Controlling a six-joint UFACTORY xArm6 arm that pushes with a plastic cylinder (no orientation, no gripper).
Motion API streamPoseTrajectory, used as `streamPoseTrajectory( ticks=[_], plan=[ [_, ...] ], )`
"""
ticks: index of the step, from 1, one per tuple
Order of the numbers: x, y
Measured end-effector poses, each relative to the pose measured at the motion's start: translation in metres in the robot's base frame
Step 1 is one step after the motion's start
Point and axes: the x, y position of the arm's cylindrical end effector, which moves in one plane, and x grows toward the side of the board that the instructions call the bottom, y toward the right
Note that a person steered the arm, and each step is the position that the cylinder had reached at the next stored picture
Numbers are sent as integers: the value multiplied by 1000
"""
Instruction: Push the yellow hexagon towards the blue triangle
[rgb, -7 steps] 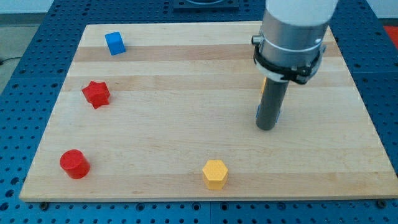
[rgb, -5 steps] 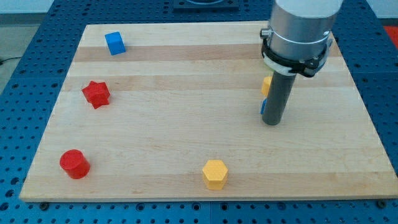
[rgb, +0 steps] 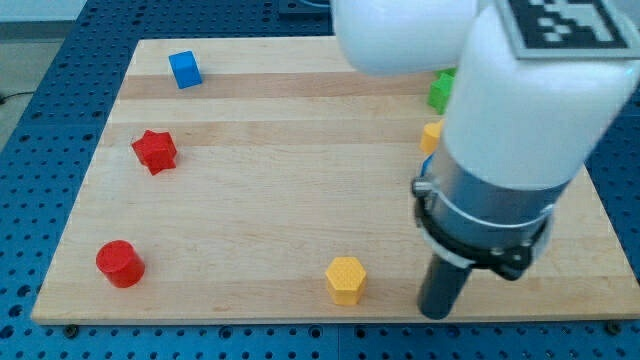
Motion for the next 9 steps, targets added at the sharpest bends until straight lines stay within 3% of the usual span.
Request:
streamPoseTrajectory(
  ticks=[1, 2, 3, 5, 7, 9],
  plan=[
    [-1, -82],
    [-2, -128],
    [-27, -133],
    [-35, -26],
    [-41, -47],
    [-66, 19]
  ],
)
